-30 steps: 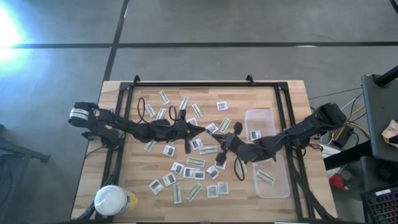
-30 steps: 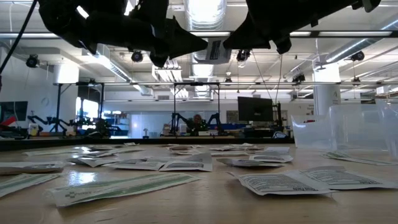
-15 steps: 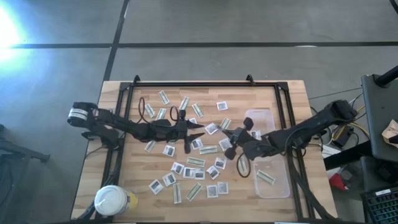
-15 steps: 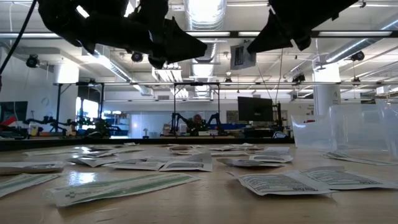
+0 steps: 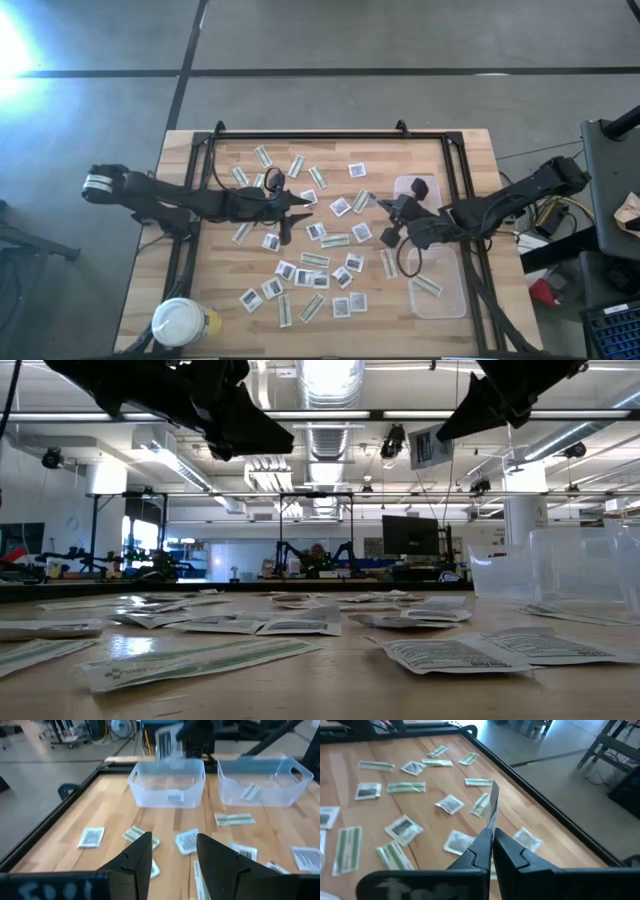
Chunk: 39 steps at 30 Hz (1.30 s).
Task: Pick & Place First Aid Supplies
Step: Put the towelette pack into the top bin
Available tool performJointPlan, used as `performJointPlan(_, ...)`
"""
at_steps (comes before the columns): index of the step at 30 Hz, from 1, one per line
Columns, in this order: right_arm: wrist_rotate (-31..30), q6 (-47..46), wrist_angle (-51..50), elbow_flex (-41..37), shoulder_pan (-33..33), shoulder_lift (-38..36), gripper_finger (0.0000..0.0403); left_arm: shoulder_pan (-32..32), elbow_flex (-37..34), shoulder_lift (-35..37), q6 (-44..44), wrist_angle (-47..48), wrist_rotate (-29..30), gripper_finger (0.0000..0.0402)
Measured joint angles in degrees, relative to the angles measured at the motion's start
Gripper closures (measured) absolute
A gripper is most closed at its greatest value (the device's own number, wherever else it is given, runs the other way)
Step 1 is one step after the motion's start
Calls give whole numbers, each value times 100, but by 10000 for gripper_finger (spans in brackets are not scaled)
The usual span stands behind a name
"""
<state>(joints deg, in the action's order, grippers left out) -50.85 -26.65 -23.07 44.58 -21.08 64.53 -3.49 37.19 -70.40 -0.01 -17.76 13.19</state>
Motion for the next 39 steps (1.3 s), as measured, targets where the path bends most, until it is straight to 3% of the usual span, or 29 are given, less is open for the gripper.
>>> performJointPlan(10, -9, -138, -1074, 0, 17, -820, 394, 0, -2, 372, -264, 982, 0, 252)
performJointPlan(21, 93, -1997, -3252, 2, 140, -1455, 394, -2, -3, 324, -322, 1017, -2, 252)
performJointPlan(31, 1181, -3191, -4036, 0, 159, -1614, 394, -2, -3, 324, -334, 1010, -2, 252)
performJointPlan(39, 1877, -3436, -4150, 0, 345, -1602, 394, -2, -2, 324, -352, 1008, 0, 252)
